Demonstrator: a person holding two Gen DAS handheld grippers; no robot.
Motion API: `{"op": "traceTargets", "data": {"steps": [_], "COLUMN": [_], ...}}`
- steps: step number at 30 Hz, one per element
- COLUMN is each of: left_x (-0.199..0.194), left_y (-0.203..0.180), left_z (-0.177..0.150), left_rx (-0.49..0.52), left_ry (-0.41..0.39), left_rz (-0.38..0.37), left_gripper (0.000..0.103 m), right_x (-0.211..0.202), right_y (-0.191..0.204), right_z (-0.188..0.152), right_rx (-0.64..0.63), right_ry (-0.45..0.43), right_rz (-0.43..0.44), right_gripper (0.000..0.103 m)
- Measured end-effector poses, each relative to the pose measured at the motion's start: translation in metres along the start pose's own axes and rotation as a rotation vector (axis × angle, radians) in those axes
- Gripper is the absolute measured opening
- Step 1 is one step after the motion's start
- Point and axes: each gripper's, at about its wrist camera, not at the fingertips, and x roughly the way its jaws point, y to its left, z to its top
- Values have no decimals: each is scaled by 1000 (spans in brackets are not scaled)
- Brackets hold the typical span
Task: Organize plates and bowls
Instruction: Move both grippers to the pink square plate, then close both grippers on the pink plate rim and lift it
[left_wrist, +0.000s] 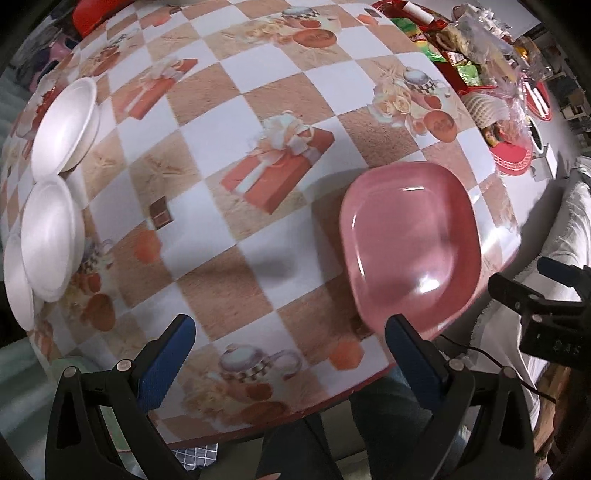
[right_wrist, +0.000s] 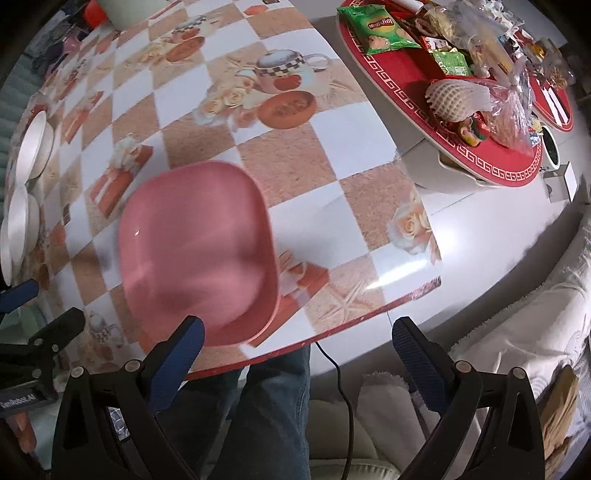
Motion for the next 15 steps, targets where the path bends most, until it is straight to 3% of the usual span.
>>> {"op": "traceTargets", "data": {"steps": [15], "left_x": [46], "left_y": [-29], "left_z": [16], "left_rx": [-68], "left_ry": [-29], "left_rz": [97], "left_gripper": [103], "right_x": [38], "right_y": [3], "right_z": [36], "right_rx": [-75], "right_ry": [7], "right_rz": [27], "right_gripper": [102]}}
